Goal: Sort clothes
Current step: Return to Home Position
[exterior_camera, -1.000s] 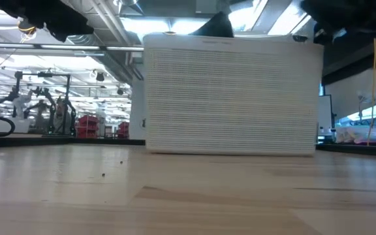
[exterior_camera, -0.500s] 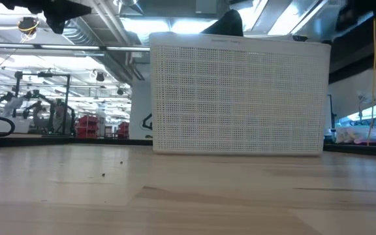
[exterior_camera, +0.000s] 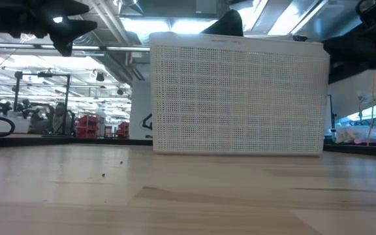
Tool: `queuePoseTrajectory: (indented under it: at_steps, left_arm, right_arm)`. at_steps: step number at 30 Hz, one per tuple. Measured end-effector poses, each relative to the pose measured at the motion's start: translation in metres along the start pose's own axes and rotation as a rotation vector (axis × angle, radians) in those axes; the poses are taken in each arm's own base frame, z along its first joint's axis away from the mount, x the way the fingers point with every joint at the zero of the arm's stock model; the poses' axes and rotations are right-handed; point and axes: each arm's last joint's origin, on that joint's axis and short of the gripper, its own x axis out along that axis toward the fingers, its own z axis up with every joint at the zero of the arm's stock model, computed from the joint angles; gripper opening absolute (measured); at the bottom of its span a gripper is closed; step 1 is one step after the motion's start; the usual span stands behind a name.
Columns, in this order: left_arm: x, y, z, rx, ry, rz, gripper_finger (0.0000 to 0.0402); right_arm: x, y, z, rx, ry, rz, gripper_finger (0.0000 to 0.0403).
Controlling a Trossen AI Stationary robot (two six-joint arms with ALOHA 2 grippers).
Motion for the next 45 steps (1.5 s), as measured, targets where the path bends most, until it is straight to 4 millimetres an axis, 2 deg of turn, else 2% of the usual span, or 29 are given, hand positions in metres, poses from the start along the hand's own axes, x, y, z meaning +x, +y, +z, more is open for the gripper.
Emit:
queuePoseTrajectory:
  at_steps: [10, 16, 24, 28, 33, 45]
  left_arm:
    - [-0.002, 0.005, -0.031, -0.011, -0.098, -0.011, 0.018]
    - [-0.003, 0.007, -0.039, -0.012, -0.035, -0.006, 0.018]
    - [-0.018, 0.019, -0.043, -0.029, -0.005, 0.072, 0.018]
    - [-0.017, 0.021, -0.044, -0.029, 0.008, 0.076, 0.018]
    - [-0.017, 0.02, -0.044, -0.019, 0.031, -0.049, 0.018]
    - [-0.016, 0.027, -0.047, 0.036, 0.059, 0.025, 0.018]
  right_arm:
    - [0.0, -0.003, 0.001, -0.019, -0.014, -0.09, 0.0065]
    - [0.0, -0.003, 0.001, -0.009, -0.015, -0.09, 0.0065]
    - [0.0, -0.002, 0.001, 0.002, -0.015, -0.085, 0.0065]
    - [0.0, -0.002, 0.001, 0.002, -0.012, -0.084, 0.0065]
    - [0.0, -0.002, 0.001, 0.001, -0.009, -0.084, 0.0065]
    - [0.0, -0.002, 0.0, 0.001, -0.008, -0.084, 0.0065]
